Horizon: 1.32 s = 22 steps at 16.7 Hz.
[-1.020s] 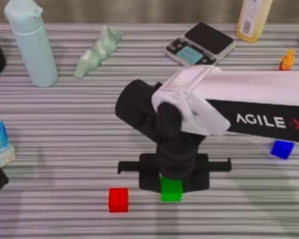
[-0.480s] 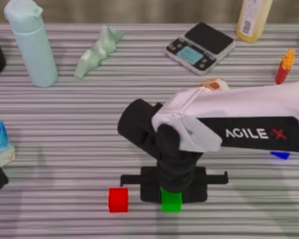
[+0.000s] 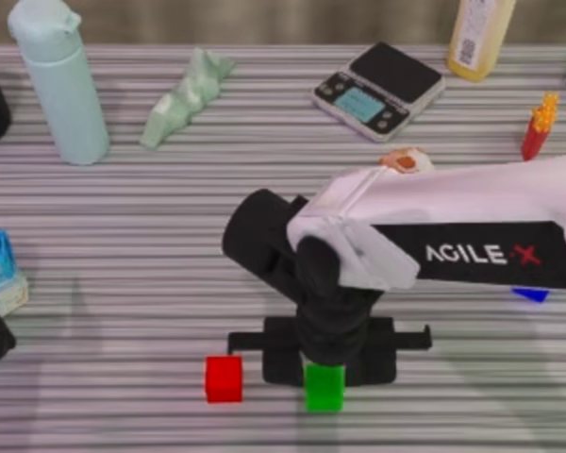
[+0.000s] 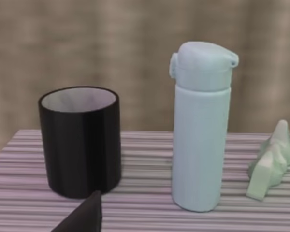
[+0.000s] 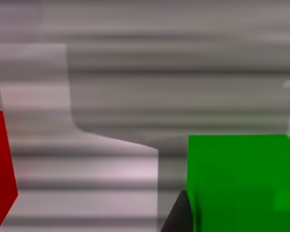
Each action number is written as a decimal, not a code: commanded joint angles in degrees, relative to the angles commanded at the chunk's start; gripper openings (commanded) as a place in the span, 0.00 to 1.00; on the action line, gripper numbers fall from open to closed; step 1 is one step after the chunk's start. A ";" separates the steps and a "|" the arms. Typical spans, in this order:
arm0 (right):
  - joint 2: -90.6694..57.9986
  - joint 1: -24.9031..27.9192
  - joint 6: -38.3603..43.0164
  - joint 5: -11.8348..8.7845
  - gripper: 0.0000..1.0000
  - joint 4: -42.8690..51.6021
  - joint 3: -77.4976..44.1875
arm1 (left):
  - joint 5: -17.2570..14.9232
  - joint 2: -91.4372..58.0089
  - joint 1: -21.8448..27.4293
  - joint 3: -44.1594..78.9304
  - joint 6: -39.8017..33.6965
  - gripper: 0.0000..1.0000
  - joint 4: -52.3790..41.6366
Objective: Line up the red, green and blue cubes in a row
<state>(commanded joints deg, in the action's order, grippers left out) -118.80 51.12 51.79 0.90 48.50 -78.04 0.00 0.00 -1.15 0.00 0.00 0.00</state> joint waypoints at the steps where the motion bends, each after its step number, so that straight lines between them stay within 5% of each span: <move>1: 0.00 0.00 0.00 0.00 0.75 0.00 0.00 | 0.00 0.00 0.00 0.00 0.00 1.00 0.00; 5: 0.00 0.00 0.00 0.00 1.00 0.00 0.00 | 0.00 0.00 0.00 0.00 0.00 1.00 0.00; 15: 0.35 0.09 -0.03 0.02 1.00 1.01 -0.82 | 0.00 0.00 0.00 0.00 0.00 1.00 0.00; 22: 5.17 0.52 0.02 -0.04 1.00 13.87 -8.59 | 0.00 0.00 0.00 0.00 0.00 1.00 0.00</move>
<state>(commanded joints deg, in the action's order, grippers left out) -113.63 51.64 51.81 0.86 62.37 -86.63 0.00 0.00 -1.15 0.00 0.00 0.00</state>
